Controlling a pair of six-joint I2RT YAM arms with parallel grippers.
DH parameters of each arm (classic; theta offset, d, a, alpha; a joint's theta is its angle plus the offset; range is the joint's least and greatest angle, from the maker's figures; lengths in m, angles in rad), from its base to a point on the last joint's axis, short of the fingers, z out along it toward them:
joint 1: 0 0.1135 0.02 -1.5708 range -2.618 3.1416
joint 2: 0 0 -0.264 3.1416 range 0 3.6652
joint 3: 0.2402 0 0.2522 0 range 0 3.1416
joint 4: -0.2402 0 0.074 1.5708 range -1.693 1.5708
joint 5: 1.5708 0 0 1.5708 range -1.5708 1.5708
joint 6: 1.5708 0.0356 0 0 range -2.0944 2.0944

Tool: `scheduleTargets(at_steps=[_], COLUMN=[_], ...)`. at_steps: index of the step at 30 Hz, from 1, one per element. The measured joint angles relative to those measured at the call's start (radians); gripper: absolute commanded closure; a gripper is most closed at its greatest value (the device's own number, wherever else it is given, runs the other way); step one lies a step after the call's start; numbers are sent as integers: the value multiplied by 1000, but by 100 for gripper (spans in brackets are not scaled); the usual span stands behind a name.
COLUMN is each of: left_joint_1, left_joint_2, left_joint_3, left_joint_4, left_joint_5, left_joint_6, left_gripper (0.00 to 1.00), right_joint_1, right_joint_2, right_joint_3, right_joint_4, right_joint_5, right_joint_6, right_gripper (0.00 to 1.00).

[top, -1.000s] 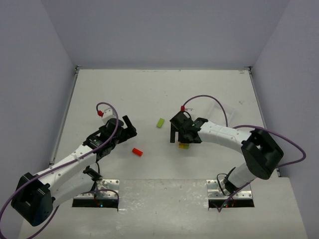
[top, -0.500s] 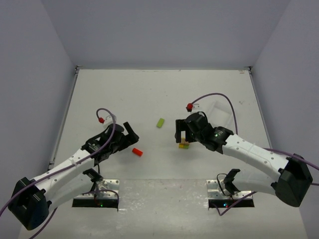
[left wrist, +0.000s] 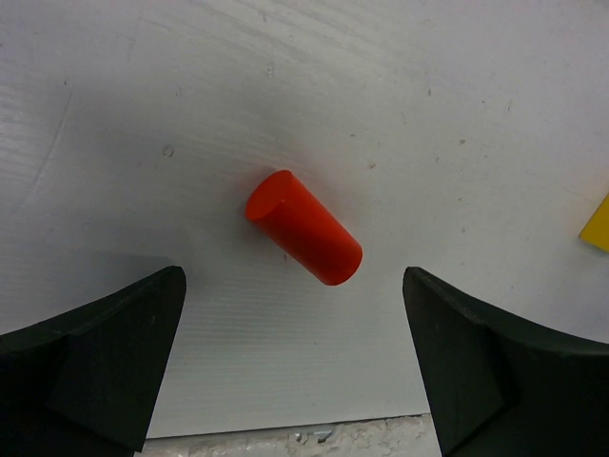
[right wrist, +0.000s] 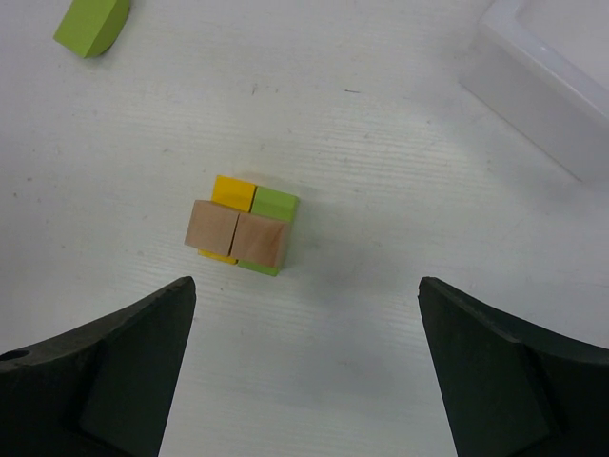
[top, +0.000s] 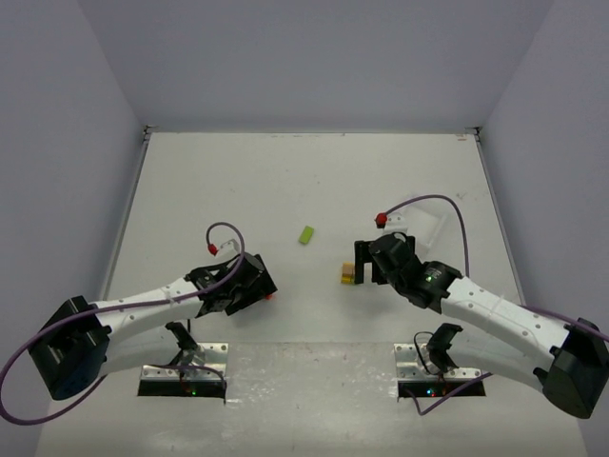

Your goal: Build the wood block tower

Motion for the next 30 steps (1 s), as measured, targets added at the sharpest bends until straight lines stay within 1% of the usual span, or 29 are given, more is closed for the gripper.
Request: scheduleTargets(at_steps=[3,7,9,10,11,13,15,18,20,21,22,25,27,30], left_joint_1=[-20,-30,-31,-31,-31,-32,-34,-35,-36,-37,-37,-38,-40,-47], left_joint_2=[33,61,76,86,99,122,144,175,194,201,207,223,226,211], left_joint_3=[3,12,16,18,21,30,41,54,61,66,70,86,100,127], left_joint_4=[1,10,18,24,28,35,39,46,51,54,57,60,60,92], left_joint_5=[-16,-48,-61,-67,-72,-79,-85,-90,-93,-94,-94,-100,-109,-116], left_joint_6=[-45,-98,-119,-126,-133,-139,-141,-140,-143,-143,-138,-102,-47,108], left_gripper=[13,29,41,42,48,51,58,75,85,91,99,100,100,100], right_joint_1=[0,0,0,0,0,0,0,0,0,0,0,0,0,0], right_joint_2=[-14,-21,-21,-21,-21,-21,-22,-25,-36,-42,-47,-64,-70,-77], right_joint_3=[-15,-23,-23,-23,-23,-24,-24,-26,-30,-32,-33,-37,-37,-37], right_joint_4=[1,-2,-4,-6,-7,-11,-19,-30,-32,-34,-37,-42,-45,-43], right_joint_5=[21,39,46,52,57,65,75,91,99,103,106,112,109,79], right_joint_6=[0,1,4,6,7,11,17,23,28,30,32,35,35,30], right_gripper=[1,1,1,1,1,1,1,1,1,1,1,1,1,1])
